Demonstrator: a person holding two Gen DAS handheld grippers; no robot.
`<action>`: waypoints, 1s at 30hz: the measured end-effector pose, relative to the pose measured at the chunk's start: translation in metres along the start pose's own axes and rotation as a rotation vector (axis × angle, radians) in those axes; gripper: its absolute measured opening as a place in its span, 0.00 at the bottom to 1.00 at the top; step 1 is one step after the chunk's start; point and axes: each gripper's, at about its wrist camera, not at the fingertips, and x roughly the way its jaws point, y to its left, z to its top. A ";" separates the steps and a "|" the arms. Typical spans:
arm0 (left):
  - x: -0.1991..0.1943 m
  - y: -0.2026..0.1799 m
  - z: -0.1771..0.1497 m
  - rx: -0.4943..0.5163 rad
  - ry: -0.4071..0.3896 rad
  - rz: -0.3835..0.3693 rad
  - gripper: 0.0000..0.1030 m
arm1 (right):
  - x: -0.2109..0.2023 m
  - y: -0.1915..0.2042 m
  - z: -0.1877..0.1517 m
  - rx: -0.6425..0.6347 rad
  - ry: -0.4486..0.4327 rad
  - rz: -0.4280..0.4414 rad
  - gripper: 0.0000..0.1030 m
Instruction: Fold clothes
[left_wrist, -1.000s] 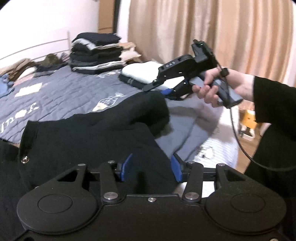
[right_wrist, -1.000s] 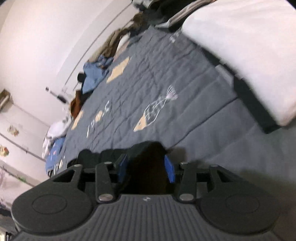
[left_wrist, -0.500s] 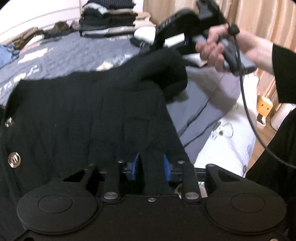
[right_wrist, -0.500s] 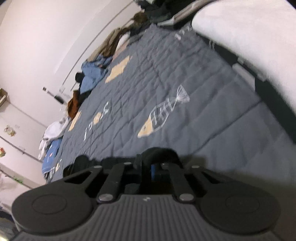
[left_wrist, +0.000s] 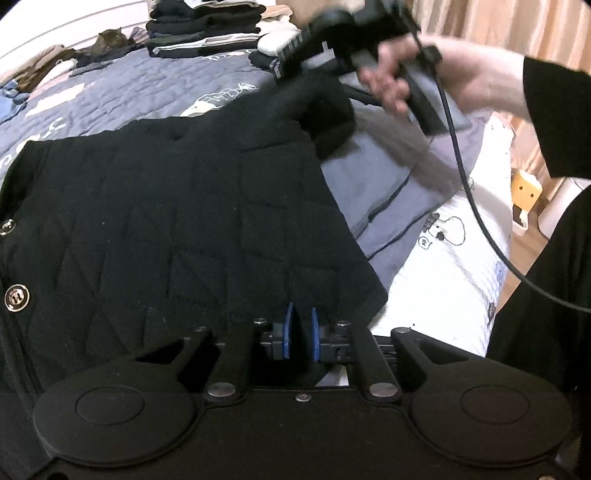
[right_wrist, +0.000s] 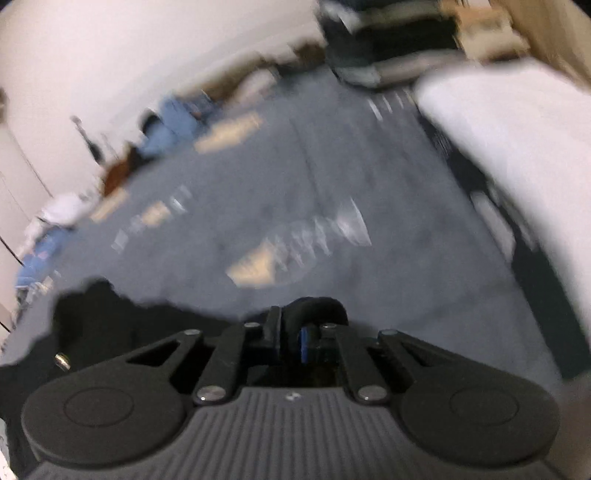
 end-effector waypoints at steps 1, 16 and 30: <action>0.000 0.000 0.000 0.000 0.000 0.000 0.11 | -0.004 -0.003 0.003 0.027 0.014 0.012 0.09; -0.001 -0.002 0.004 -0.001 0.000 0.007 0.12 | -0.102 0.044 0.015 -0.017 -0.055 0.231 0.30; -0.045 0.011 0.025 -0.095 -0.174 -0.022 0.44 | -0.050 0.033 -0.032 0.097 0.142 0.287 0.35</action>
